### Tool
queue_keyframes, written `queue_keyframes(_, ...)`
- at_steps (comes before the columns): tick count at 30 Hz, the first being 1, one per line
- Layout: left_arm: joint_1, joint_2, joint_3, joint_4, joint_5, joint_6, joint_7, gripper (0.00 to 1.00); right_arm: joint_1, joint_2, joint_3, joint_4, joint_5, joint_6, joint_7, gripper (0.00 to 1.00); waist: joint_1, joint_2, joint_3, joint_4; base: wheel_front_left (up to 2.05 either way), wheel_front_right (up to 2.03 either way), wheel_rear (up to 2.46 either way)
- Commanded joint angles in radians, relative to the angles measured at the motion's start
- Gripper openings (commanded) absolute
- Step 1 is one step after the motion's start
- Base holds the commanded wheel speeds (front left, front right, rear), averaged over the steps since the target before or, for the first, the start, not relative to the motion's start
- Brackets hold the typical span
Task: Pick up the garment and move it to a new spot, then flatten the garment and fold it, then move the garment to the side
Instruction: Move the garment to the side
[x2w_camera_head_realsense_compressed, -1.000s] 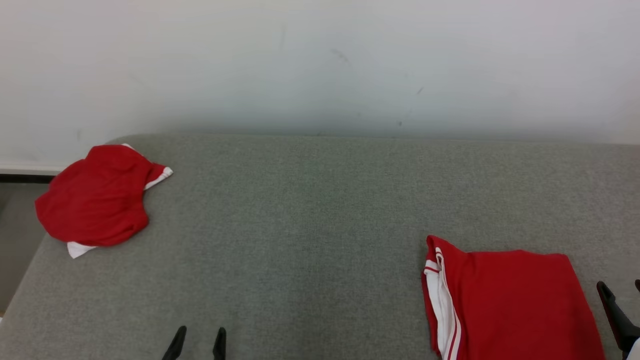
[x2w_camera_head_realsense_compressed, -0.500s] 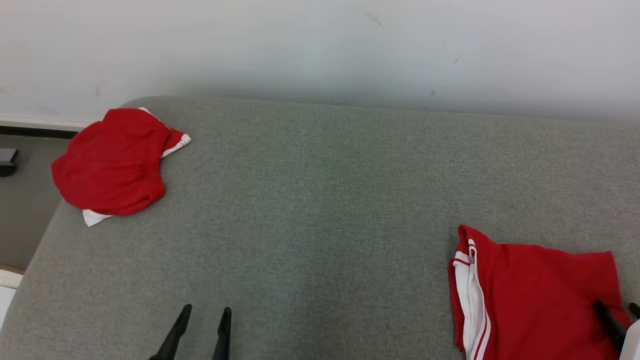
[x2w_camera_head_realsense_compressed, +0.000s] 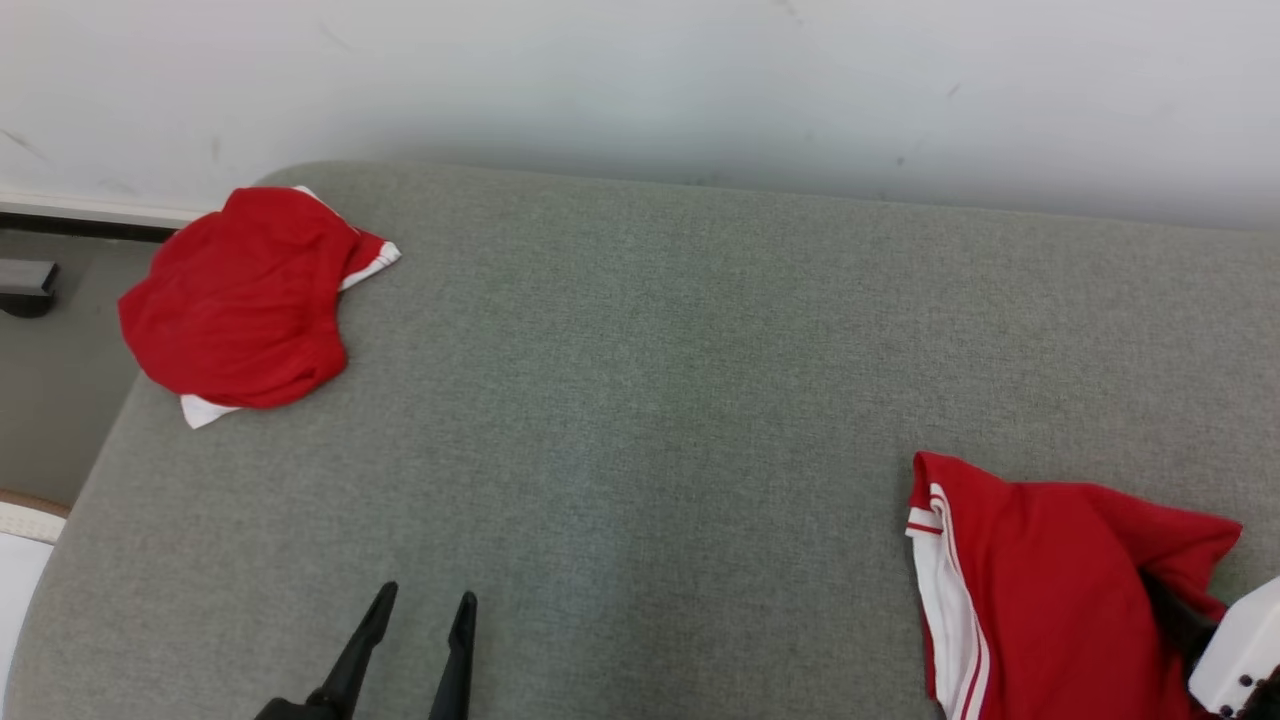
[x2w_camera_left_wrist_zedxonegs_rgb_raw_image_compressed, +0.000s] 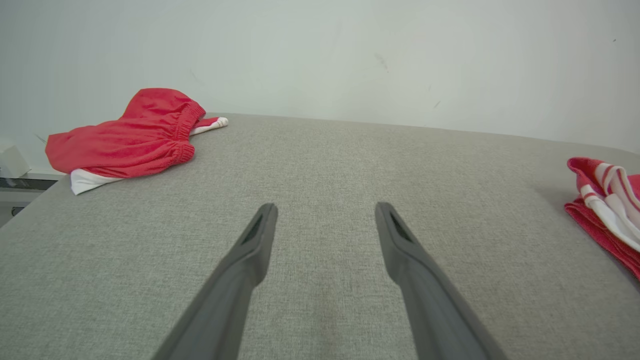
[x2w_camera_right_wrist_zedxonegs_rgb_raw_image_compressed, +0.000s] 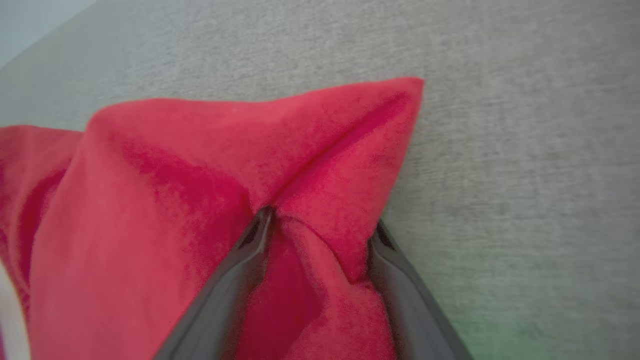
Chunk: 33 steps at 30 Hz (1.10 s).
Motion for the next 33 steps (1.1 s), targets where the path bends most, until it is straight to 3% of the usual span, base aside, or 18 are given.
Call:
queue_keyframes(1, 0.0, 0.003, -0.002, 0.003, -0.009, 0.002, 0.0, 1.0, 0.037, 0.057, 0.057, -0.014, 0.029, 0.014, 0.02, 0.0, -0.0001, 0.0, -0.009, 0.004, 0.0, 0.0, 0.0)
queue_keyframes(9, 0.015, 0.003, -0.018, 0.003, -0.028, 0.017, 0.0, 1.0, -0.001, -0.024, 0.111, -0.106, 0.093, 0.01, -0.071, 0.0, -0.0001, 0.0, -0.037, 0.011, 0.0, 0.0, 0.0)
queue_keyframes(15, 0.019, 0.003, -0.024, -0.006, -0.032, 0.024, 0.0, 1.0, -0.052, -0.079, 0.154, -0.118, 0.077, 0.01, -0.115, 0.0, -0.0001, 0.0, -0.034, -0.024, 0.0, 0.0, 0.0)
queue_keyframes(24, -0.025, 0.003, -0.014, -0.033, -0.005, 0.011, 0.0, 1.0, -0.234, -0.098, 0.178, 0.005, -0.065, 0.009, -0.212, 0.0, -0.0001, 0.0, 0.042, -0.181, 0.0, 0.0, 0.0)
queue_keyframes(29, -0.069, 0.016, -0.019, -0.04, 0.012, -0.003, 0.0, 1.0, -0.332, -0.101, 0.163, 0.089, -0.156, 0.009, -0.272, 0.0, -0.0001, 0.0, 0.106, -0.227, 0.0, 0.0, 0.0)
queue_keyframes(33, -0.132, 0.029, -0.032, -0.057, 0.019, -0.012, 0.0, 1.0, -0.431, -0.12, 0.112, 0.185, -0.233, 0.008, -0.326, 0.0, -0.0001, 0.0, 0.184, -0.219, 0.0, 0.0, 0.0)
